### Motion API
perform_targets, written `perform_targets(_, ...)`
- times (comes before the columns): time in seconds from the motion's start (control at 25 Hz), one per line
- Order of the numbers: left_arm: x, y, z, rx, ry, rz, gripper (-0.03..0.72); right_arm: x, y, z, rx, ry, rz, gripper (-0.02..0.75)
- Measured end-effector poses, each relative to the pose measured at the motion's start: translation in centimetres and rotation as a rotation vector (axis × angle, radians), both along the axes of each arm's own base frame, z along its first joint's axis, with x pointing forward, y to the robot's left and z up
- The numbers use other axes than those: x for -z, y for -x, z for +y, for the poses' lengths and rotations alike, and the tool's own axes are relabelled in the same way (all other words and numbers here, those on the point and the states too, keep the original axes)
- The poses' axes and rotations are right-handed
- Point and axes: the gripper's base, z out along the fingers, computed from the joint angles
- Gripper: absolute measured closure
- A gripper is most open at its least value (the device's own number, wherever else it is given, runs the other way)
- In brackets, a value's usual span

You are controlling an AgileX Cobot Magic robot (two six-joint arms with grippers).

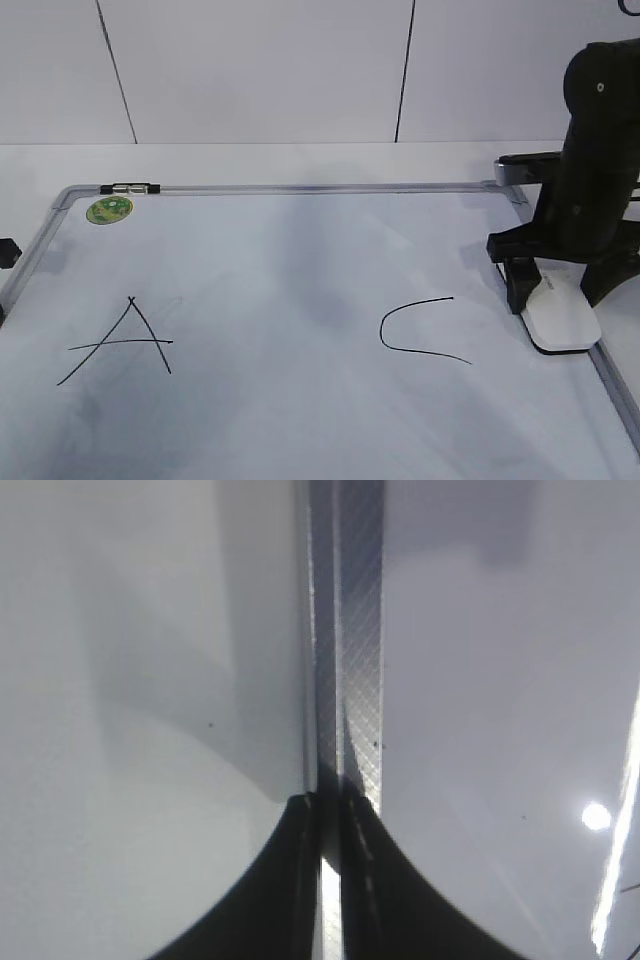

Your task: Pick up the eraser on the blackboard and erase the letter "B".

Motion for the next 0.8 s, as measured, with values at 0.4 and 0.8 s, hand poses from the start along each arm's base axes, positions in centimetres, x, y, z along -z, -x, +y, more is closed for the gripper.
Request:
perform_targets(0.4, 0.0, 0.0, 0.0, 0.000, 0.000, 0.000, 0.675, -0.1, 0.3, -0.1, 0.001, 0.009, 0.038, 0.102)
perform_targets(0.8, 0.0, 0.0, 0.0, 0.000, 0.000, 0.000, 0.675, -2.9, -1.1, 0.2, 0.008, -0.007, -0.004, 0.134)
